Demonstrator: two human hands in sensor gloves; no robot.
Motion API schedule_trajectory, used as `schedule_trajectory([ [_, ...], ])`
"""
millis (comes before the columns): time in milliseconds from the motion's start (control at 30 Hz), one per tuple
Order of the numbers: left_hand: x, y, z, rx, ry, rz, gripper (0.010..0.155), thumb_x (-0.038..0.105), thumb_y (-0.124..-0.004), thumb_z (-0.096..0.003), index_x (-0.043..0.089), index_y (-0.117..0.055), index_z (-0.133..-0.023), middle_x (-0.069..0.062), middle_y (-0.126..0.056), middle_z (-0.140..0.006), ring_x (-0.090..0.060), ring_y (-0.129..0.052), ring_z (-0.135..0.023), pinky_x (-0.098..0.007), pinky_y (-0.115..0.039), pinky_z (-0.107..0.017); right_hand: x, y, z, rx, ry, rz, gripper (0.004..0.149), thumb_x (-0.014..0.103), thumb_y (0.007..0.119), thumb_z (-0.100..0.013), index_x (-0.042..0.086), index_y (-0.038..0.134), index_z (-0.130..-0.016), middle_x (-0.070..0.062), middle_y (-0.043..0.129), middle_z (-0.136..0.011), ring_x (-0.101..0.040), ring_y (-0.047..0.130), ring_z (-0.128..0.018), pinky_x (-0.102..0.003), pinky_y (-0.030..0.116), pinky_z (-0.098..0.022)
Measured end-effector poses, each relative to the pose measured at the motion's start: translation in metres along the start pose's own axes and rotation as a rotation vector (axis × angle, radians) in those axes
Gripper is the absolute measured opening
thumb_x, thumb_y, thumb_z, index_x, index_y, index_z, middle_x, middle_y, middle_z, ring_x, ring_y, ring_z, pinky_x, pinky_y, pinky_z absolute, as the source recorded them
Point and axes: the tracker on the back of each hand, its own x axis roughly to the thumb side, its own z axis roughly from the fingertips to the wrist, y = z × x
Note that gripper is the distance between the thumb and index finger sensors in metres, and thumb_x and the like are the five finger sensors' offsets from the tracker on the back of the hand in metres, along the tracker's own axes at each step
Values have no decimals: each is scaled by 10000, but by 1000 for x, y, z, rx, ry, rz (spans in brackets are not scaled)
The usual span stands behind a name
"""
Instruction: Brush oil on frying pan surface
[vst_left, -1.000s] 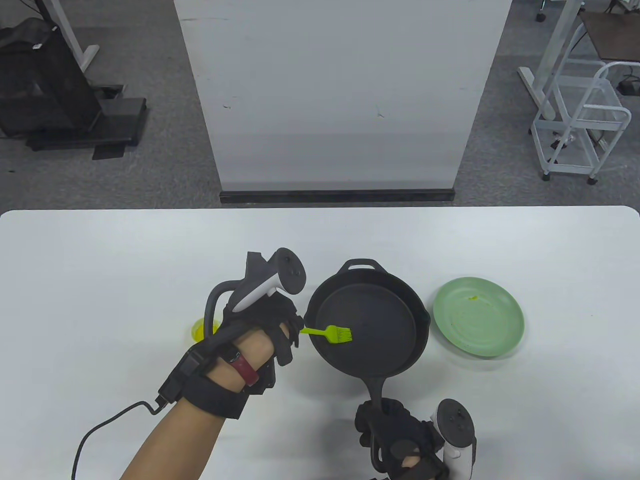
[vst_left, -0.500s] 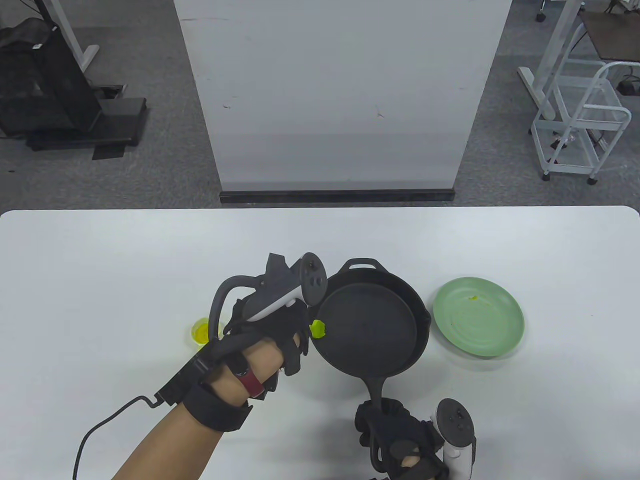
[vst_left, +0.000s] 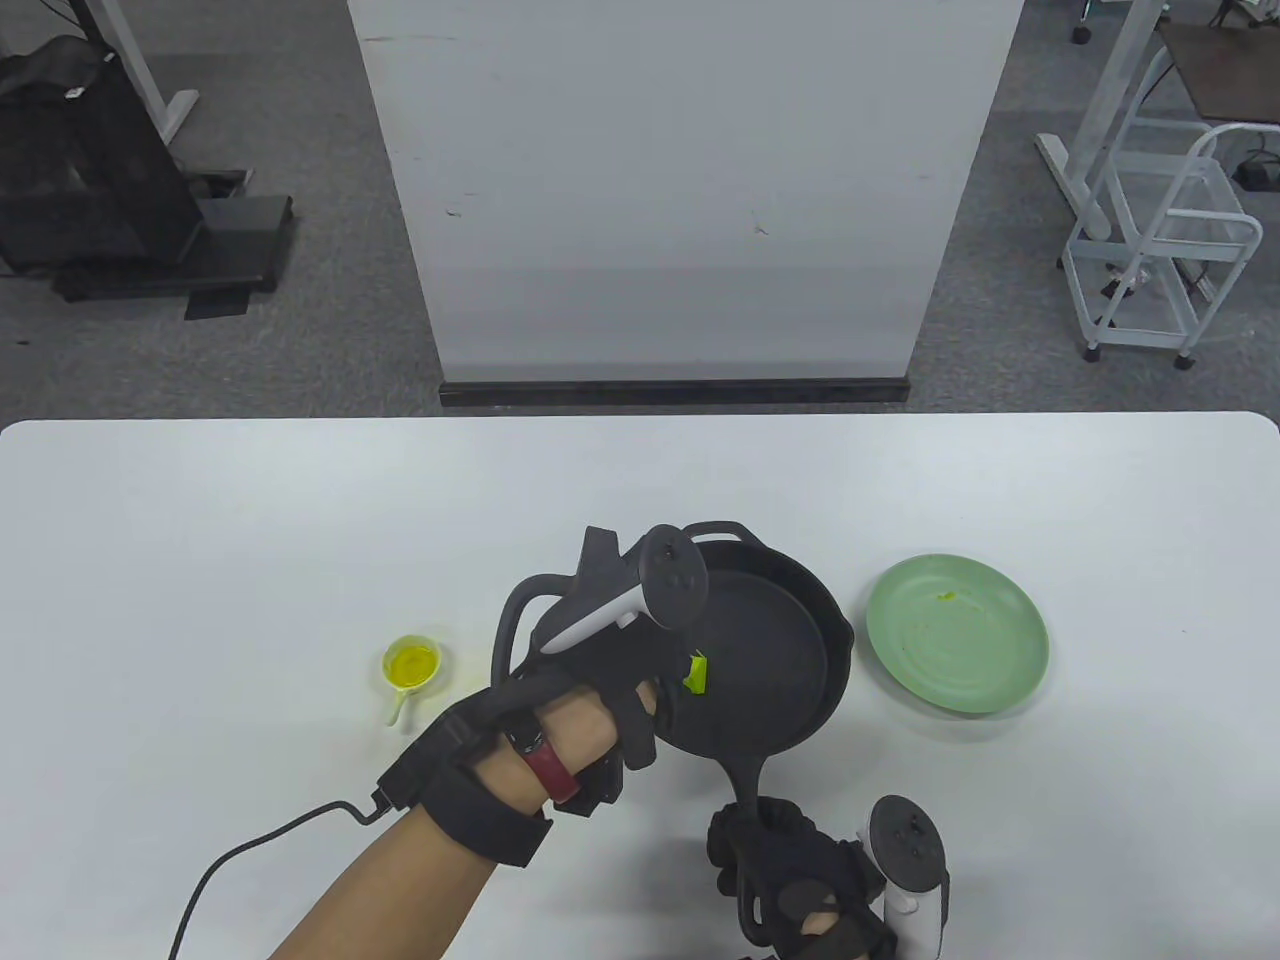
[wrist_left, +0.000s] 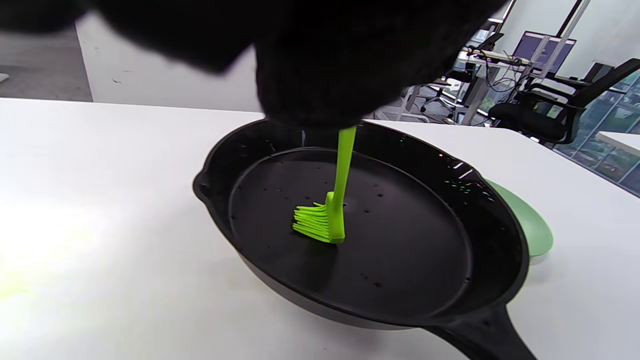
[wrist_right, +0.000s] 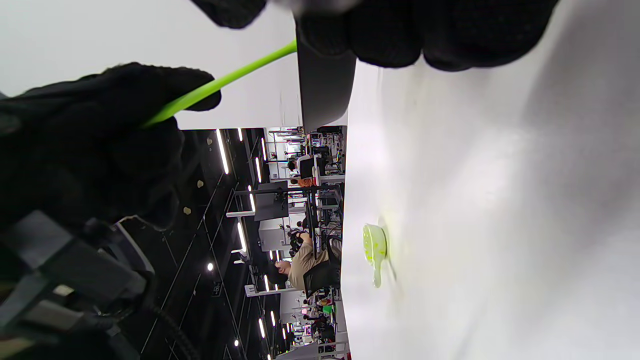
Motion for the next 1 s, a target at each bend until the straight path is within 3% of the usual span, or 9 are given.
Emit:
schedule_trajectory([
  [733,16,-22,-26,-38,-203,346,494,384,-740,-478,109,-783,-886,-9,-1001,-376,-232,-929,-109,-446,-844,-158,1,0,0,8,-16,-10,483,380,682,-439,20,668,-761,-275,710,-769,-503,759,-647,-434,769,-403],
  [1000,-2,-26,-31,-51,-105,270,490,386,-740,-478,107,-793,-878,-7,-1000,-382,-232,-930,-115,-447,-845,-162,1,-1,0,4,-12,-15,485,380,673,-442,19,660,-765,-276,701,-775,-504,753,-653,-435,767,-409],
])
